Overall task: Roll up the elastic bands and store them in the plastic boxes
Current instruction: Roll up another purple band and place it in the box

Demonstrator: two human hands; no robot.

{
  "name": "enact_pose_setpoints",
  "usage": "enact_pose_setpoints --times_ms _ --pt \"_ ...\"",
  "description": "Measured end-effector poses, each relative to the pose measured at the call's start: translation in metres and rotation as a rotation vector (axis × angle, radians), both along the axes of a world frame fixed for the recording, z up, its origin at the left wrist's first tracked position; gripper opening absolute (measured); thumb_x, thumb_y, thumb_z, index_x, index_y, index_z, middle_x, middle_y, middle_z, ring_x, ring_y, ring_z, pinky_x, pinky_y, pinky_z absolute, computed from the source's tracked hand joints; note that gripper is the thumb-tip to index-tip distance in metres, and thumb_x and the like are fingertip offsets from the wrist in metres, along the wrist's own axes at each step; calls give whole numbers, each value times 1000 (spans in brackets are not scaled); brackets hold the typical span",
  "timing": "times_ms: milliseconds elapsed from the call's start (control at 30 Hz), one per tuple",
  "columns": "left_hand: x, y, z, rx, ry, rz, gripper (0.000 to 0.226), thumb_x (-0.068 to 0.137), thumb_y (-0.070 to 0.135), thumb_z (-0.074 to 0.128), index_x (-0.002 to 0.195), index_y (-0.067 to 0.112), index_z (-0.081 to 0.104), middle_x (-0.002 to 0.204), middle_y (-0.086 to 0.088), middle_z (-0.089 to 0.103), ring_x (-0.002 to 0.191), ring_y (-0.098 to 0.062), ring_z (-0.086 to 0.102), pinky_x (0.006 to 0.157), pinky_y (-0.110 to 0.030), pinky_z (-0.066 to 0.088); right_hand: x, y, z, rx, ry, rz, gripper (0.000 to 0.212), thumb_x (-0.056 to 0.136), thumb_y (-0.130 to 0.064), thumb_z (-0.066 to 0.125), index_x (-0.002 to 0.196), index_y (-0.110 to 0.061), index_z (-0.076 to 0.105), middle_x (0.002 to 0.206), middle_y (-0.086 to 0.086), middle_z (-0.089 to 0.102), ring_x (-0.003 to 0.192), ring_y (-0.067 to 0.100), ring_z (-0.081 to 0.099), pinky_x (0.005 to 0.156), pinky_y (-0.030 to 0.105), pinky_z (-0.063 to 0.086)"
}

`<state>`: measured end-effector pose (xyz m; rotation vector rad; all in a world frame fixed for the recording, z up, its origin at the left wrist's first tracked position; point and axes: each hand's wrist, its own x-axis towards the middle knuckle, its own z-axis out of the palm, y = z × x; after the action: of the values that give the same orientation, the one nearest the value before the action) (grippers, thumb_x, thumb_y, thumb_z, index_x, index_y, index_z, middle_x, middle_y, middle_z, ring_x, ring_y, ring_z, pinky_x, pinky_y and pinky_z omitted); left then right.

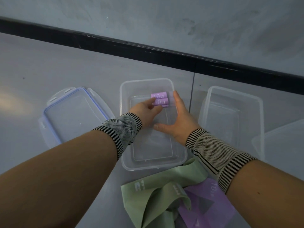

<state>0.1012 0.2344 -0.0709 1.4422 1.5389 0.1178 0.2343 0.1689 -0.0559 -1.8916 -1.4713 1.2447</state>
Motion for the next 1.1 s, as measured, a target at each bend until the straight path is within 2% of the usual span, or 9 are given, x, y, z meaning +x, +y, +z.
enact_pose_setpoints --times_ms 200,400,567,633,733,867,933,1000,1100 --pt "3 -2 4 11 -28 -27 56 95 34 50 146 25 30 144 1 45 131 -18 42 105 -24 29 0 -1 -5 19 66 -39 115 73 -33 80 148 -42 -7 158 -5 17 142 17 23 100 23 23" --pt "4 -2 0 7 -11 16 57 93 36 52 146 31 31 139 3 50 128 -19 46 110 -30 31 -2 -2 -5 30 97 -50 114 73 -29 79 147 -42 -6 158 -6 14 142 16 20 104 26 22" --pt "4 -4 0 36 -15 23 58 94 29 51 147 28 28 138 0 51 125 -21 48 109 -33 32 -2 -2 -5 27 86 -45 116 72 -31 80 147 -43 -8 158 -5 13 142 16 20 104 27 22" --pt "4 -6 1 35 -59 63 57 94 27 52 146 27 29 137 -1 51 124 -21 49 107 -29 34 -2 -2 -5 22 78 -46 116 72 -32 80 147 -43 -8 158 -5 14 142 17 21 107 30 23" --pt "4 -8 4 30 -149 142 54 96 24 52 145 23 31 138 -4 51 124 -21 49 93 -22 36 -1 -2 -5 27 82 -47 116 72 -32 80 148 -42 -7 158 -5 14 143 17 21 108 29 24" --pt "3 -6 6 11 -148 127 59 95 31 51 148 24 25 140 0 49 128 -17 46 101 -21 29 -1 -4 -5 43 75 -44 116 72 -31 81 148 -40 -6 158 -6 15 142 15 21 103 24 21" --pt "3 -6 6 7 -155 123 58 95 31 51 147 25 27 139 1 50 126 -15 46 97 -17 28 -2 -5 -5 40 70 -48 116 71 -30 81 148 -40 -6 158 -6 15 142 15 21 102 24 21" --pt "3 -6 7 10 -158 116 54 95 29 51 146 25 31 137 1 51 124 -15 47 93 -15 27 -2 -5 -4 35 67 -46 116 72 -29 81 148 -41 -6 158 -5 16 142 16 22 103 25 23" --pt "4 -6 8 1 -151 107 56 95 28 51 147 26 29 138 0 51 125 -16 47 96 -17 28 -3 -4 -3 29 66 -45 116 72 -29 81 148 -41 -6 158 -5 16 142 17 22 108 31 25"
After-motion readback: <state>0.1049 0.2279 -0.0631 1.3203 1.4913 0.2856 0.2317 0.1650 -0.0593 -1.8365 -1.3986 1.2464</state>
